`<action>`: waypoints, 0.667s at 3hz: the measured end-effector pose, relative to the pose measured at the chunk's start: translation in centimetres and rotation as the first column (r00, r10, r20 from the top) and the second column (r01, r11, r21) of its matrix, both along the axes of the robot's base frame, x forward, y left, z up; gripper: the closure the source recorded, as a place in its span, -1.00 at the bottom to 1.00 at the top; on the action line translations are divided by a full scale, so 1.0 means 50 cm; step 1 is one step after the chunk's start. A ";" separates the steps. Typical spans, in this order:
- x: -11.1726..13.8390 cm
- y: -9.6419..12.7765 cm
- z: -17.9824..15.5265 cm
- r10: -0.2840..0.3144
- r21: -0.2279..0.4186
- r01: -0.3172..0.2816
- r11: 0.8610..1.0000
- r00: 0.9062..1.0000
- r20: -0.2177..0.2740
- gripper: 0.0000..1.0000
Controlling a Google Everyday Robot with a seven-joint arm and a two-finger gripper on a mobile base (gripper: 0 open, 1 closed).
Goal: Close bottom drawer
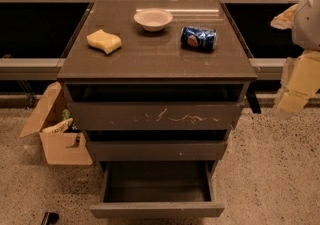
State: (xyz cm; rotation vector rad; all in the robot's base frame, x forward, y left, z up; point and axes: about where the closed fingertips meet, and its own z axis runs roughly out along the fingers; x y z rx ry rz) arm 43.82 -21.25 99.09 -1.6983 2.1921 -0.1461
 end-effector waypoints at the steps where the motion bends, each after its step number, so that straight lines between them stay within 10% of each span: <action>1: 0.000 0.000 0.000 0.000 0.000 0.000 1.000 1.000 0.000 -1.00; 2: -0.008 0.028 -0.082 0.055 0.068 -0.051 0.996 0.997 -0.062 -1.00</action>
Offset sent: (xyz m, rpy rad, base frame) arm -0.0088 0.0237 -0.0790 0.1260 0.1392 0.0960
